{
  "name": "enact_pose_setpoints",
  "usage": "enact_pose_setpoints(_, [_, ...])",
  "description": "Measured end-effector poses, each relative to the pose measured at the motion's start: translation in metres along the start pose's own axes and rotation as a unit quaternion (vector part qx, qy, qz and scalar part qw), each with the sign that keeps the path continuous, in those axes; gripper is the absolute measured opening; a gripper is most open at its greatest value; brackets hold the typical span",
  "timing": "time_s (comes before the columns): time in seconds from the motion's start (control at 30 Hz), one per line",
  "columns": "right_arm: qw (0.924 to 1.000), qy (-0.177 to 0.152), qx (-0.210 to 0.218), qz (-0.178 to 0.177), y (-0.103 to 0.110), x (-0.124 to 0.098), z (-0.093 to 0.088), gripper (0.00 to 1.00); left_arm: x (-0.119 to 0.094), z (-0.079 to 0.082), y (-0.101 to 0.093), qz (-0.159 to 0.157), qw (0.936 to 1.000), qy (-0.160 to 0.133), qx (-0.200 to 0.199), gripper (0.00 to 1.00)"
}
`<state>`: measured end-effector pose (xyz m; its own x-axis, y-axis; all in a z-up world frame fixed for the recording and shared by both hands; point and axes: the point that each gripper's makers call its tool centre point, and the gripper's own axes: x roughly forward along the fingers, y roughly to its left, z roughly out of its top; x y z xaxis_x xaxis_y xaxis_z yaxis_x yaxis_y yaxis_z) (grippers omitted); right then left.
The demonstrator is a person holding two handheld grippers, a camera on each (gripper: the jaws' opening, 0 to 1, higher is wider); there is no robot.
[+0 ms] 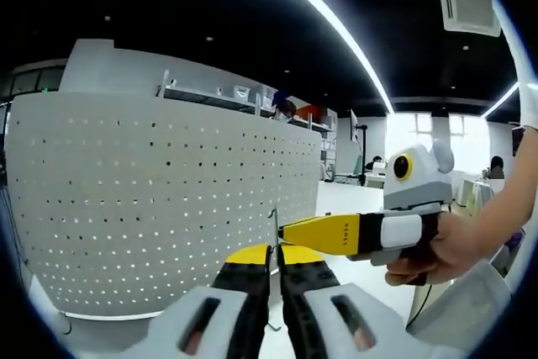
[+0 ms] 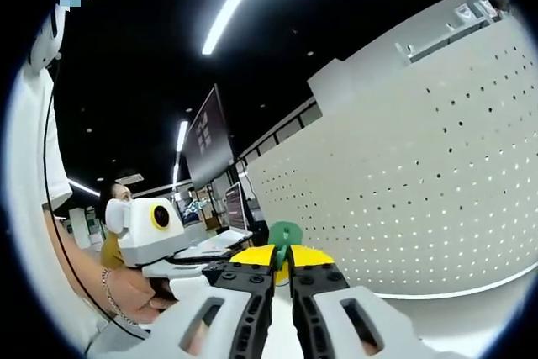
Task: Insert the hook assembly into the mounting plate slot until the hook locks in place.
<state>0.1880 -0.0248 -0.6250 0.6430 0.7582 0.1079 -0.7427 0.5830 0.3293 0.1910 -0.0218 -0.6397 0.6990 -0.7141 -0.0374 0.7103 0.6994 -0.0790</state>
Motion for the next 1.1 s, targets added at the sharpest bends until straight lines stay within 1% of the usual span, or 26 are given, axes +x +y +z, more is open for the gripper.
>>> enact_pose_setpoints(0.13, [0.9999, -0.009, 0.006, -0.010, 0.000, 0.000, 0.003, 0.02, 0.000, 0.000, -0.001, 0.000, 1.0000, -0.001, -0.003, 0.03])
enact_pose_setpoints(0.4, [0.9998, -0.001, 0.011, -0.015, 0.000, 0.000, 0.000, 0.01, 0.000, -0.002, -0.001, 0.002, 1.0000, 0.004, -0.001, 0.03])
enact_pose_setpoints(0.53, [0.9997, -0.004, 0.022, -0.014, 0.001, 0.000, 0.001, 0.00, -0.001, -0.001, -0.001, 0.002, 1.0000, 0.002, 0.005, 0.04])
enact_pose_setpoints(0.67, [0.9997, 0.002, 0.023, -0.011, 0.001, -0.001, -0.001, 0.00, 0.000, -0.004, -0.005, -0.012, 0.9997, 0.012, 0.018, 0.07])
enact_pose_setpoints(0.7, [0.9996, 0.000, 0.024, -0.012, 0.001, -0.001, 0.000, 0.00, -0.001, -0.004, -0.004, -0.014, 0.9996, 0.014, 0.022, 0.09])
enact_pose_setpoints(0.77, [0.9996, -0.001, 0.027, -0.013, 0.000, -0.001, 0.001, 0.00, -0.001, -0.005, -0.004, -0.021, 0.9993, 0.015, 0.025, 0.18])
enact_pose_setpoints(0.83, [0.9996, -0.001, 0.026, -0.013, 0.000, -0.001, 0.001, 0.00, 0.000, -0.009, -0.003, -0.029, 0.9990, 0.023, 0.024, 0.31])
enact_pose_setpoints(0.9, [0.9996, -0.001, 0.027, -0.013, 0.000, -0.001, 0.002, 0.00, 0.000, -0.011, -0.003, -0.040, 0.9987, 0.025, 0.021, 0.39])
enact_pose_setpoints(1.1, [0.9993, -0.004, 0.035, -0.014, -0.002, -0.002, 0.003, 0.00, -0.001, -0.016, 0.007, -0.038, 0.9983, 0.039, 0.020, 0.66])
